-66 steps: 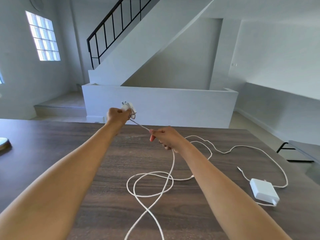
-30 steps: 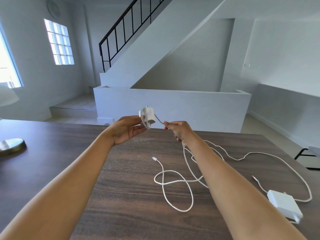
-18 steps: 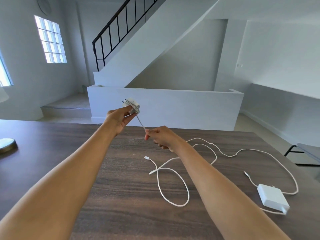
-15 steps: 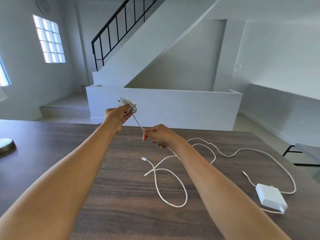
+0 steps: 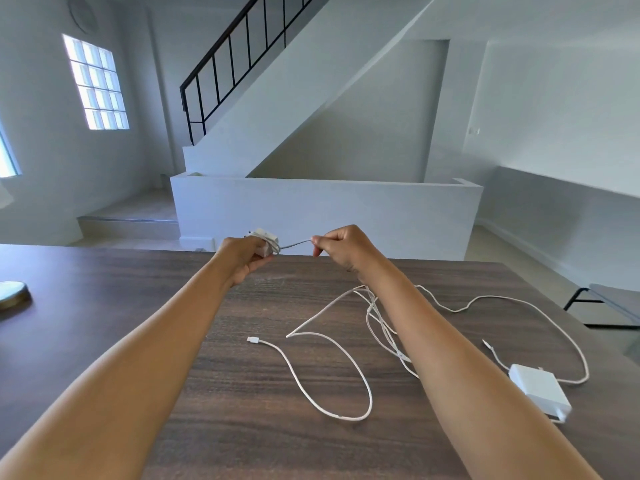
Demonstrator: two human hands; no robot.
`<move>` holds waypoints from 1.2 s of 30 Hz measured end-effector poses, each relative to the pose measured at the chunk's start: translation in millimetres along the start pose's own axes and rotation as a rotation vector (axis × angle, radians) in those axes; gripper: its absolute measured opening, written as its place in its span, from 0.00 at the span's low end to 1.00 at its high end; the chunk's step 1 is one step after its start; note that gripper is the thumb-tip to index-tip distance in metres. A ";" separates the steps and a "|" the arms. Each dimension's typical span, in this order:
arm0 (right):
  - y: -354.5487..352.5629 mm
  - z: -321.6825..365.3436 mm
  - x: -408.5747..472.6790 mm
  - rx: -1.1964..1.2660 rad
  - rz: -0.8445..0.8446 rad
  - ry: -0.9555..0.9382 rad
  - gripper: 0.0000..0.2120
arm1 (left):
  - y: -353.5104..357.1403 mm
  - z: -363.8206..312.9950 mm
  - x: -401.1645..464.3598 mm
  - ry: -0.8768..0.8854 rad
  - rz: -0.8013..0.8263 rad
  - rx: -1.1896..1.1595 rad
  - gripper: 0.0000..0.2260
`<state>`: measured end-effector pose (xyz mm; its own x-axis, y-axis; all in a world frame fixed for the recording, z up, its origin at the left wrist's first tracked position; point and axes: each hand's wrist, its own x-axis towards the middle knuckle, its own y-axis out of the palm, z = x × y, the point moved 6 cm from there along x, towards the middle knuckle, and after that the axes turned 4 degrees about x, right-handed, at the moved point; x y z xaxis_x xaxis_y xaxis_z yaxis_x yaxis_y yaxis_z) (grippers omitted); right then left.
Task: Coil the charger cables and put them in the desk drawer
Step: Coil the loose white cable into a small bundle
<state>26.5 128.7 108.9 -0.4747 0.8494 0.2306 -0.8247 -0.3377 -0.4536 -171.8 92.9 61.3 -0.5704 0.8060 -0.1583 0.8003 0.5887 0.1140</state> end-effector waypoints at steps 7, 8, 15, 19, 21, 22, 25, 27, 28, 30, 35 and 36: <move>-8.7 -13.1 3.2 0.041 -0.074 0.015 0.16 | -1.9 -0.4 -2.5 0.007 0.012 0.166 0.02; -10.3 -15.3 3.4 0.040 -0.087 0.023 0.17 | -2.1 -1.7 -2.0 0.019 0.019 0.146 0.03; -21.2 -35.4 4.3 0.047 -0.194 0.088 0.18 | -0.4 0.3 -8.5 -0.015 0.163 0.050 0.12; -25.9 -52.0 5.6 -0.027 -0.243 0.174 0.17 | 1.8 0.0 -11.8 -0.060 0.205 -0.061 0.12; -26.3 -62.6 3.7 -0.079 -0.277 0.218 0.16 | 2.3 -4.1 -12.9 -0.070 0.213 -0.114 0.11; -25.1 -67.9 2.1 -0.105 -0.277 0.229 0.17 | 3.0 -6.3 -13.2 -0.069 0.211 -0.131 0.10; -13.4 -76.5 -2.4 -0.209 -0.159 0.226 0.18 | 3.3 -13.7 -10.1 -0.007 0.127 -0.107 0.14; -1.4 -70.3 -5.4 -0.312 -0.031 0.196 0.18 | -0.5 -16.5 -2.1 0.077 -0.005 -0.013 0.18; 4.7 -64.3 -6.9 -0.355 0.033 0.180 0.18 | -3.4 -17.0 0.3 0.118 -0.082 0.057 0.17; 16.4 -47.6 -11.5 -0.420 0.161 0.141 0.17 | -8.6 -18.3 1.4 0.211 -0.226 0.234 0.12; 24.5 3.2 -28.7 -0.388 0.313 0.049 0.14 | -3.5 -21.5 -12.2 0.412 -0.351 0.685 0.12; 21.8 10.0 -29.6 -0.360 0.306 0.038 0.14 | -1.8 -21.0 -13.3 0.434 -0.349 0.762 0.11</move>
<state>19.5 92.1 100.8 -0.6623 0.7491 0.0108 -0.4862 -0.4188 -0.7670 -169.5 82.4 83.8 -0.6965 0.6349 0.3343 0.3893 0.7257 -0.5672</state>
